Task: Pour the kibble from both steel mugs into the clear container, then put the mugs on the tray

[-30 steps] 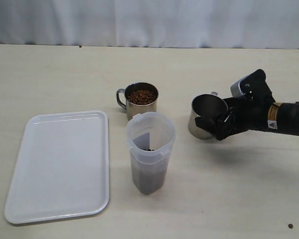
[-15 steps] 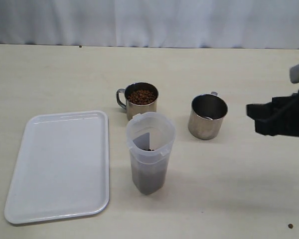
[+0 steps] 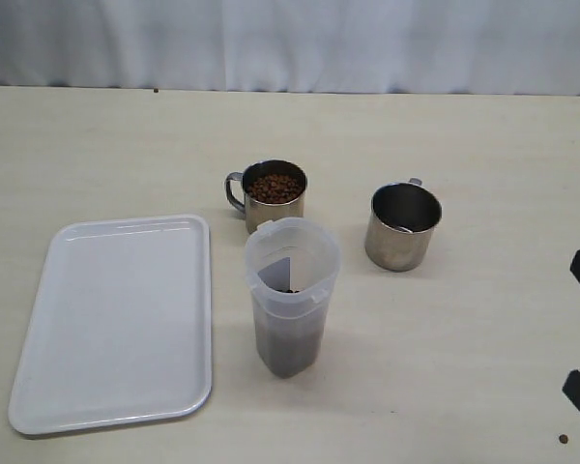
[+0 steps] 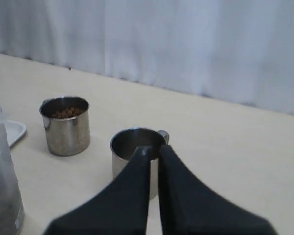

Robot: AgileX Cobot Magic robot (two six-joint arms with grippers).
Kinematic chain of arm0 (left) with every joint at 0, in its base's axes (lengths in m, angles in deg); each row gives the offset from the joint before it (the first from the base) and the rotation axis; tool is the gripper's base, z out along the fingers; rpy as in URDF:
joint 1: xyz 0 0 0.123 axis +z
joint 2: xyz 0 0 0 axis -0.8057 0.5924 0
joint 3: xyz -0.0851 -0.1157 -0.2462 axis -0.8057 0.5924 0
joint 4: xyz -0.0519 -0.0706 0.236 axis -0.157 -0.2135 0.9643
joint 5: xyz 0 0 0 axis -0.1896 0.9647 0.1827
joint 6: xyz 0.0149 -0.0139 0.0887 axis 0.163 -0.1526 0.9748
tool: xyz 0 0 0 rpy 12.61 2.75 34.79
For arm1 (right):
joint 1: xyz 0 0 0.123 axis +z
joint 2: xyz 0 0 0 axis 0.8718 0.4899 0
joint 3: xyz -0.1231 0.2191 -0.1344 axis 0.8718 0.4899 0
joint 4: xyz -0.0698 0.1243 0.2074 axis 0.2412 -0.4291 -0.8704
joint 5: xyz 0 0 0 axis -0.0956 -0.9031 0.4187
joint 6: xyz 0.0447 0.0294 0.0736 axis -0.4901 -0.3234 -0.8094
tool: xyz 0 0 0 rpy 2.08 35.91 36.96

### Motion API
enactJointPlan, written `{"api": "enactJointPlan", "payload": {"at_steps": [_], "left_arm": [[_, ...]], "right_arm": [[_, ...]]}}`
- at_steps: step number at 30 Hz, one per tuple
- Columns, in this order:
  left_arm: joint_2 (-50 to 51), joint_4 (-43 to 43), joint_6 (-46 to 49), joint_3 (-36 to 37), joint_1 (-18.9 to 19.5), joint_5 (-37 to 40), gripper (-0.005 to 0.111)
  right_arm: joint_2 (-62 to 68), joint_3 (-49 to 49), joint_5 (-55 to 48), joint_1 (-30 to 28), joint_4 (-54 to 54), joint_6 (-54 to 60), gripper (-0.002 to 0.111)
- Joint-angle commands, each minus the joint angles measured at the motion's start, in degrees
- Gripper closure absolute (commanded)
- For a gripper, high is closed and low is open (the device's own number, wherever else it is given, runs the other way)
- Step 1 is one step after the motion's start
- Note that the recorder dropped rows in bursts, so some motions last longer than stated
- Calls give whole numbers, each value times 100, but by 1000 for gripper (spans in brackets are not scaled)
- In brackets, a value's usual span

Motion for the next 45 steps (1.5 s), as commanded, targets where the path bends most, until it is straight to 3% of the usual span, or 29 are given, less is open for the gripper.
{"api": "enactJointPlan", "payload": {"at_steps": [1,8,19,24,26,27,31,35,45], "left_arm": [[-13,4,6,15,-42,-53,107],[-13,4,6,15,-42,-53,107],[-13,4,6,15,-42,-53,107],[-13,4,6,15,-42,-53,107],[-13,4,6,15,-42,-53,107],[-13,4,6,15,-42,-53,107],[-13,4,6,15,-42,-53,107],[-13,4,6,15,-42,-53,107],[-13,4,6,15,-42,-53,107]], "right_arm": [[-798,86,-18,-43,-58,22,103],[-1572,86,-18,-43,-83,-7,103],[-1692,86,-18,-31,-100,-7,103],[-1858,116,-488,-31,-203,325,103],[-2009,179,-750,-31,-1224,665,103],[-2076,179,-1289,-31,-2819,1736,103],[-2076,179,-2995,-41,-6166,5461,103],[-2076,179,-3072,-41,-6530,6382,103],[-2076,179,-3058,-31,-7098,6486,103]]}}
